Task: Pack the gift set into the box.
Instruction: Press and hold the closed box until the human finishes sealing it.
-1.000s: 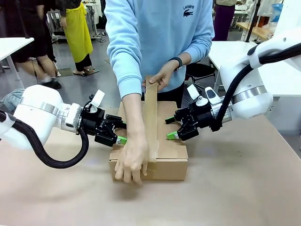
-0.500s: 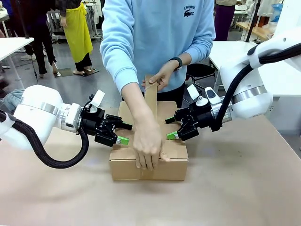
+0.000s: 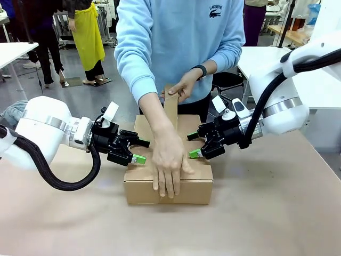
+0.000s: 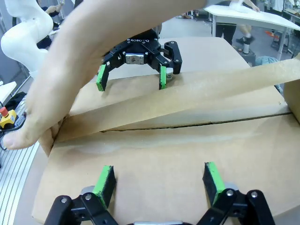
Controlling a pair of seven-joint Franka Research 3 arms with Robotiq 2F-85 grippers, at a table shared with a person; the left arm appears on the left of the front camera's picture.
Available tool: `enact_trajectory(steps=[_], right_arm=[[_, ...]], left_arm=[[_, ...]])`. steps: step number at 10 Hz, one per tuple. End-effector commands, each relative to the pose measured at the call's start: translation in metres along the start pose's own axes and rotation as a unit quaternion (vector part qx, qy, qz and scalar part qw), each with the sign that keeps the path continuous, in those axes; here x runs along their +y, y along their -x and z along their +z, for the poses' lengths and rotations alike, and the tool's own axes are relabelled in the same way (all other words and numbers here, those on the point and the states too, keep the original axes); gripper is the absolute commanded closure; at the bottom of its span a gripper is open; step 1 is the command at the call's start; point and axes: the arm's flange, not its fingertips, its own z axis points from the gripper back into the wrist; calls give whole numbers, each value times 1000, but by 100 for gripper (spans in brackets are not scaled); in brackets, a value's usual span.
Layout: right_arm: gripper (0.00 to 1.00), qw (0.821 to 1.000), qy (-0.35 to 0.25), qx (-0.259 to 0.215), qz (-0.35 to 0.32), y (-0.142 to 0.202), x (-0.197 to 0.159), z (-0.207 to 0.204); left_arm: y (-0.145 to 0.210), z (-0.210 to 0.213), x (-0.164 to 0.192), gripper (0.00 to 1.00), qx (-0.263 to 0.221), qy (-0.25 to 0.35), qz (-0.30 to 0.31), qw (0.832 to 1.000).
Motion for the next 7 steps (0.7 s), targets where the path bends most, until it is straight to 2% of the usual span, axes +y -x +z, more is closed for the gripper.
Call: enact_trajectory(steps=[1,7], right_arm=[[0,1000,-2,7,4,2,2,-3],[0,1000,-2,7,4,2,2,-3]], left_arm=[[2,0,0,0,1,0,2,1000],[2,0,0,0,1,0,2,1000]])
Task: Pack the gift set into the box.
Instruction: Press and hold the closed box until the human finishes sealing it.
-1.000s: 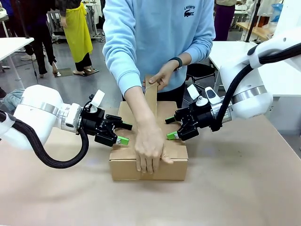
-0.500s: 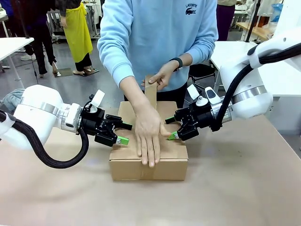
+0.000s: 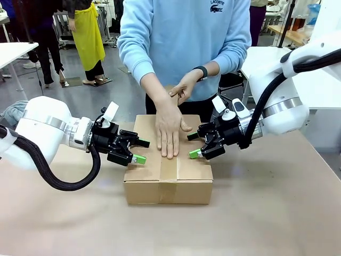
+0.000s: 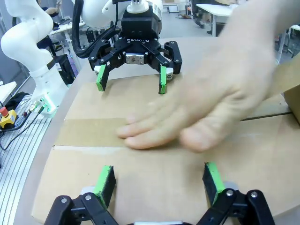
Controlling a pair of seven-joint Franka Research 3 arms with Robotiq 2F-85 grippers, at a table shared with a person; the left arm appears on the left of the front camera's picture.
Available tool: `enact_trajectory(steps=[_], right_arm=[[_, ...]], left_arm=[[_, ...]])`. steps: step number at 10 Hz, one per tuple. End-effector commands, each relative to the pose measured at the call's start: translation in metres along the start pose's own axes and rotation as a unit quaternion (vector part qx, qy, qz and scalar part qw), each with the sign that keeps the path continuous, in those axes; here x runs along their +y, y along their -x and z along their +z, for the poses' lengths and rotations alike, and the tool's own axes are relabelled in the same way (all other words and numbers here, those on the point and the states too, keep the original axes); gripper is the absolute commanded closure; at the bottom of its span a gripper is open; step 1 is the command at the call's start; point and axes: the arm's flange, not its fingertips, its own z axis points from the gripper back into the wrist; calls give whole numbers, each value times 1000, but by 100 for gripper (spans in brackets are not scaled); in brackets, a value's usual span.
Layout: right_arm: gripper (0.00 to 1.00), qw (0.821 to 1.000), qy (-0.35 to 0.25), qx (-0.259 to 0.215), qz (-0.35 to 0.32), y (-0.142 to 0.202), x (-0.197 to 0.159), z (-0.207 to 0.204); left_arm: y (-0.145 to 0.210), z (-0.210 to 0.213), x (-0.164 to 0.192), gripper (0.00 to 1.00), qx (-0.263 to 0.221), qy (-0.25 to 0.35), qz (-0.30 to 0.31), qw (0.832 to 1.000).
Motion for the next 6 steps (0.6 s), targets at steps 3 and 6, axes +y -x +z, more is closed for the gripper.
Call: enact_trajectory(steps=[3,6], right_arm=[[0,1000,-2,7,4,1,2,-3],[0,1000,-2,7,4,1,2,-3]], left_arm=[[1,0,0,0,0,0,1,1000],[1,0,0,0,0,0,1,1000]])
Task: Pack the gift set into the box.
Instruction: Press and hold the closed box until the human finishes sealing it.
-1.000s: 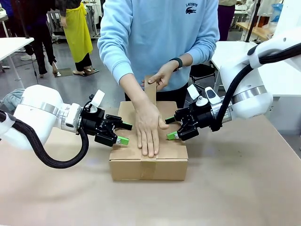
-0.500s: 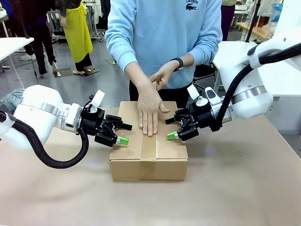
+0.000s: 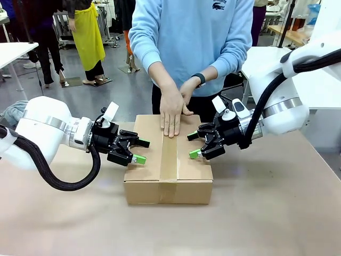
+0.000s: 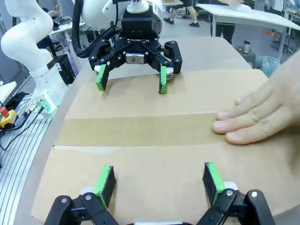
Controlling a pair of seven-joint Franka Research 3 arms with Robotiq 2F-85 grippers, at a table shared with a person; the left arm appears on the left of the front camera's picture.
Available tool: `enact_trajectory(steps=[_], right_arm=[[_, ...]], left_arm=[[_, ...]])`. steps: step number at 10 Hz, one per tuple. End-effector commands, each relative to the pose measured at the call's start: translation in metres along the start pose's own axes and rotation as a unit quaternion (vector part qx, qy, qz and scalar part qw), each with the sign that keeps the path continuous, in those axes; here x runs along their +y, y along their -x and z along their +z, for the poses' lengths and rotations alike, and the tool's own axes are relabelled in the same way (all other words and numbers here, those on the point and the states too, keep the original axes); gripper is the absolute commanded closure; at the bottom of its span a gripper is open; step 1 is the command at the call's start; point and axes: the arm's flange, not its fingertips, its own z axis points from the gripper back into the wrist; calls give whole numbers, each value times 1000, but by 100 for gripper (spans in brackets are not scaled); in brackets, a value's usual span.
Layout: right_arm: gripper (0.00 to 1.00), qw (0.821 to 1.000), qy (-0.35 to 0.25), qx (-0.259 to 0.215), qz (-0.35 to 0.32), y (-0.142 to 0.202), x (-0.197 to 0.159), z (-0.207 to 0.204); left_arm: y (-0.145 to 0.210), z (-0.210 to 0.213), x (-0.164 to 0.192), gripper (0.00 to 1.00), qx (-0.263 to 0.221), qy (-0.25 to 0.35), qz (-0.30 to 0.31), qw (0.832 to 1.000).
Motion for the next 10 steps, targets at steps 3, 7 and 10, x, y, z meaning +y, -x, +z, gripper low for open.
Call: enact_trajectory(steps=[3,7,10], right_arm=[[0,1000,-2,7,5,1,2,-3],[0,1000,-2,7,5,1,2,-3],[0,1000,-2,7,5,1,2,-3]], left_arm=[[1,0,0,0,0,-1,1,1000],[1,0,0,0,0,-1,1,1000],[1,0,0,0,0,-1,1,1000]])
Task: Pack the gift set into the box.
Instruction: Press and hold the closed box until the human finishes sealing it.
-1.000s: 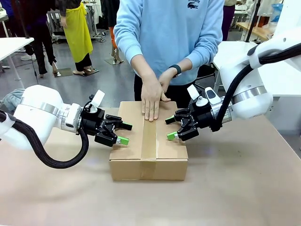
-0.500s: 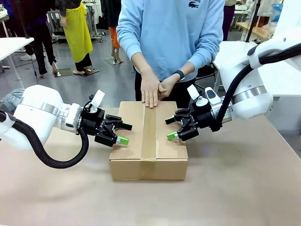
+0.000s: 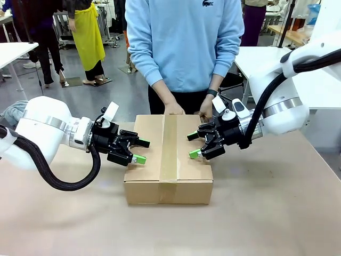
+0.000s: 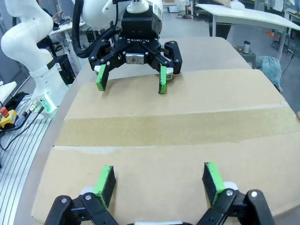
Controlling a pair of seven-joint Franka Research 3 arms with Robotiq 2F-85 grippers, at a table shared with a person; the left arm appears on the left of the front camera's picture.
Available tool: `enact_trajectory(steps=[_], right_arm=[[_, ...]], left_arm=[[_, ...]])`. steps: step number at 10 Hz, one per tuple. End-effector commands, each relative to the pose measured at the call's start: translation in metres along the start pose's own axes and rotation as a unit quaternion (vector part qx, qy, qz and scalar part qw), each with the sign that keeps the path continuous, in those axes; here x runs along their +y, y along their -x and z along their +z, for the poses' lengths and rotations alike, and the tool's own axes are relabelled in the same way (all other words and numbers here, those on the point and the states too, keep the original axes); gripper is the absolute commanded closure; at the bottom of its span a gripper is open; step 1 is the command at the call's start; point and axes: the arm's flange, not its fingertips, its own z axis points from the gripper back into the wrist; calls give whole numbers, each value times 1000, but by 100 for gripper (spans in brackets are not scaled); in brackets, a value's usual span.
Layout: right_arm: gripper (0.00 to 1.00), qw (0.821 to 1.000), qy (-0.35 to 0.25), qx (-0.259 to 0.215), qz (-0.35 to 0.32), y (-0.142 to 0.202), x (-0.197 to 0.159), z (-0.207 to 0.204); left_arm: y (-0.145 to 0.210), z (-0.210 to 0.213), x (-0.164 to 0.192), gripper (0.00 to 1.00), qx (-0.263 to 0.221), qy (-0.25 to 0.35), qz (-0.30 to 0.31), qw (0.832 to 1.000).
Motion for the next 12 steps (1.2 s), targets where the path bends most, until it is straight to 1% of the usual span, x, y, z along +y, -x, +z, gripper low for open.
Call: enact_trajectory(steps=[1,3,4,5,6,7,8,9,10,11,12], right_arm=[[0,1000,-2,7,4,1,2,-3],[0,1000,-2,7,4,1,2,-3],[0,1000,0,0,0,0,0,0],[0,999,-41,-16,10,-10,11,4],[0,998,-48,-32,29,-30,28,22],[0,994,-45,-86,48,-50,48,59],[0,987,-25,-145,59,-56,70,107],[0,981,13,-183,63,-43,83,145],[0,971,83,-220,46,-20,91,177],[0,955,146,-256,39,5,101,204],[0,922,210,-321,49,32,115,232]], left_arm=[[2,0,0,0,1,-1,1,1000],[2,0,0,0,1,-1,1,1000],[2,0,0,0,1,-1,1,1000],[0,0,0,0,0,0,0,1000],[-33,13,-21,0,-32,52,10,998],[-64,46,-42,0,-61,63,-1,996],[-78,90,-62,0,-110,52,-14,992],[-74,127,-76,0,-161,54,-30,985],[-62,163,-87,0,-200,-4,-52,978],[-48,197,-100,0,-253,-46,-71,964],[-28,236,-113,0,-316,-101,-94,939]])
